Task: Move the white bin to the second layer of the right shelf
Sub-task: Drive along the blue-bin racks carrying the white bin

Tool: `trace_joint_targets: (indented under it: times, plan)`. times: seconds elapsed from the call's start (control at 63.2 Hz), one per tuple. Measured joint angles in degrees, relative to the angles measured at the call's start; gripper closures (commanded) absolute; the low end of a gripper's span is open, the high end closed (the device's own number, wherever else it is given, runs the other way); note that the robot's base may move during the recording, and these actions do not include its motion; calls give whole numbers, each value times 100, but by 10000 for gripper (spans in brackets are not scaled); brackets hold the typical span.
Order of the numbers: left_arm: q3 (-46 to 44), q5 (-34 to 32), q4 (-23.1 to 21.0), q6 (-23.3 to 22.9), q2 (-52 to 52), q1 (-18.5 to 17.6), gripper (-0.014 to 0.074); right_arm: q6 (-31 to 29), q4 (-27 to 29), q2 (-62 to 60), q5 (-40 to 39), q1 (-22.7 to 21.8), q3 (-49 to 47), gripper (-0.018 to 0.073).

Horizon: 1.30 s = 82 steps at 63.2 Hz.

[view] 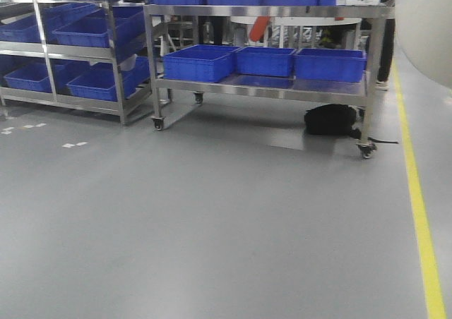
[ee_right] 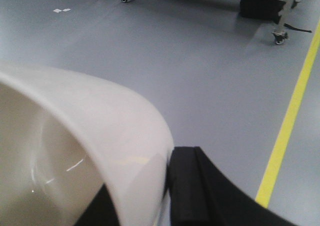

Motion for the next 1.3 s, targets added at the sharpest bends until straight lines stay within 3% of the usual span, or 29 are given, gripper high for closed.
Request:
trace_joint_targets:
  times: [1.296]
  plan:
    - [0,0,0,0,0,0,512,0,0,0,0,0,0,502]
